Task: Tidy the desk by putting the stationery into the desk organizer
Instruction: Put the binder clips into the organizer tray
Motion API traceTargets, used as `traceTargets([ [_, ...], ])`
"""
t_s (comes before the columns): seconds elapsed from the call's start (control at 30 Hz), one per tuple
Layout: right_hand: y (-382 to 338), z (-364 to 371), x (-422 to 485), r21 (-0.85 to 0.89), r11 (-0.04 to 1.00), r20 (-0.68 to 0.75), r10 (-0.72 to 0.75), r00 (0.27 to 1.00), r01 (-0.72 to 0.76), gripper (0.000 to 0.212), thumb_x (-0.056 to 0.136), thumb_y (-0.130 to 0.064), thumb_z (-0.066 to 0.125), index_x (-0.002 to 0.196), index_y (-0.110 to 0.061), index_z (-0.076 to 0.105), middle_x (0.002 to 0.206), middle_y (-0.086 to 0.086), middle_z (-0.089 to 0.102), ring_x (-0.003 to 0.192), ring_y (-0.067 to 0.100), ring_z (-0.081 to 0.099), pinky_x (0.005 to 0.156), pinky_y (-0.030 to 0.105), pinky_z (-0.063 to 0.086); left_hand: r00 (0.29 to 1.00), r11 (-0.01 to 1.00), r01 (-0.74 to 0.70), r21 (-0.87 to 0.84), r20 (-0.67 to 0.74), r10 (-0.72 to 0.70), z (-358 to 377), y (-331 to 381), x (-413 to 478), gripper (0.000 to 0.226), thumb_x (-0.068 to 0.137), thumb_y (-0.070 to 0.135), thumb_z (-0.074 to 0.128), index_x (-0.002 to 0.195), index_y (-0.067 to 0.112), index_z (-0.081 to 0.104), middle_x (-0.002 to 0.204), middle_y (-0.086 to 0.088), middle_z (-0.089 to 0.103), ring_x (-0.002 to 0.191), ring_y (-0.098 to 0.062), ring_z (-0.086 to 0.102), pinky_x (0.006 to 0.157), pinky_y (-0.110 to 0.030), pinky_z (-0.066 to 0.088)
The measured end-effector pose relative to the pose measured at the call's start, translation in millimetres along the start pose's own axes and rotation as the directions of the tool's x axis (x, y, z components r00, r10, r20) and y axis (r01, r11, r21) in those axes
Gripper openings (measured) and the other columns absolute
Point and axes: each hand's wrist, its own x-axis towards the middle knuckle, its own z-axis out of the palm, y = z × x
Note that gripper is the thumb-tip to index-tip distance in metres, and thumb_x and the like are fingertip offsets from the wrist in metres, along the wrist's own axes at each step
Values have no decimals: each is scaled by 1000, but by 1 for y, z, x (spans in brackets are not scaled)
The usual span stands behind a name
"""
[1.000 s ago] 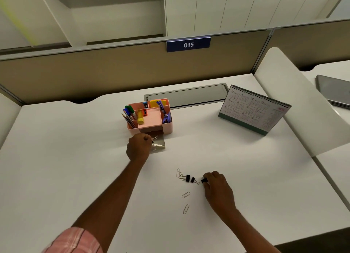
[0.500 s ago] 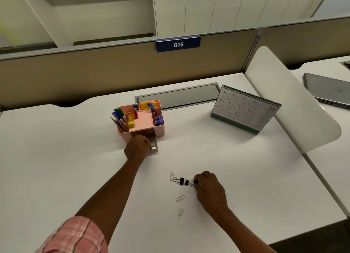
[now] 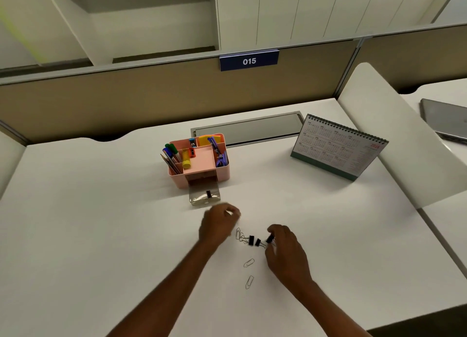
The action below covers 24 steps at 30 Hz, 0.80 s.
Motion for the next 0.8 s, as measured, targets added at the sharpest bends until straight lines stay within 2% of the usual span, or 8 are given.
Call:
traceTargets([
  [0.03,-3,-1,-2,51,999,-6,-14,1000,15,44,85,-10,64,125,-26,54,114,-10,58,102,15,61,80,35,54,990,994,58,-95,133,-45,6,-3,-13,10,87,36,76,90,26,78,80,4,79,64,-15,74,63,-32,56],
  [0.1,-9,-2,-5,116,992,-7,-58,998,59,45,88,-12,64,127,-29,50,116,-15,56,105,9,60,83,32,55,953,982,111,-153,296,-61,18,-9,-34,14,84,38,80,91,26,79,84,5,81,71,-15,77,59,-28,56],
  [0.2,-17,-2,-10,123,984,7,-133,991,131,44,90,-15,65,129,-28,50,119,-15,58,107,7,61,84,28,54,935,962,138,-235,350,-48,29,-15,-53,18,84,41,82,94,26,81,89,5,81,76,-14,77,59,-20,57],
  [0.33,-27,0,-13,126,978,24,-170,985,165,47,93,-18,66,136,-26,49,125,-12,60,112,6,59,88,27,54,961,955,128,-269,270,-53,29,-20,-59,14,85,40,80,89,27,81,84,2,81,78,-19,78,62,-24,57],
  [0.47,-33,1,-14,125,973,26,-197,980,192,52,95,-24,67,143,-28,46,121,-13,60,110,6,59,89,28,54,976,962,107,-252,209,-54,20,-25,-58,9,88,38,76,83,34,81,82,7,80,76,-15,78,66,-27,58],
  [0.53,-32,2,-13,102,975,28,-201,979,198,51,95,-25,68,142,-27,49,121,-12,59,110,8,59,87,30,55,984,964,89,-252,173,-46,13,-28,-55,8,89,37,76,82,36,81,81,8,80,75,-14,77,64,-26,58],
  [0.8,-15,15,-3,-120,983,132,-122,984,139,40,92,-32,68,130,-23,58,125,-5,54,115,19,53,81,31,53,994,959,51,-279,-79,-76,-32,-24,-28,6,89,25,77,94,24,82,80,7,80,67,-13,77,63,-30,57],
])
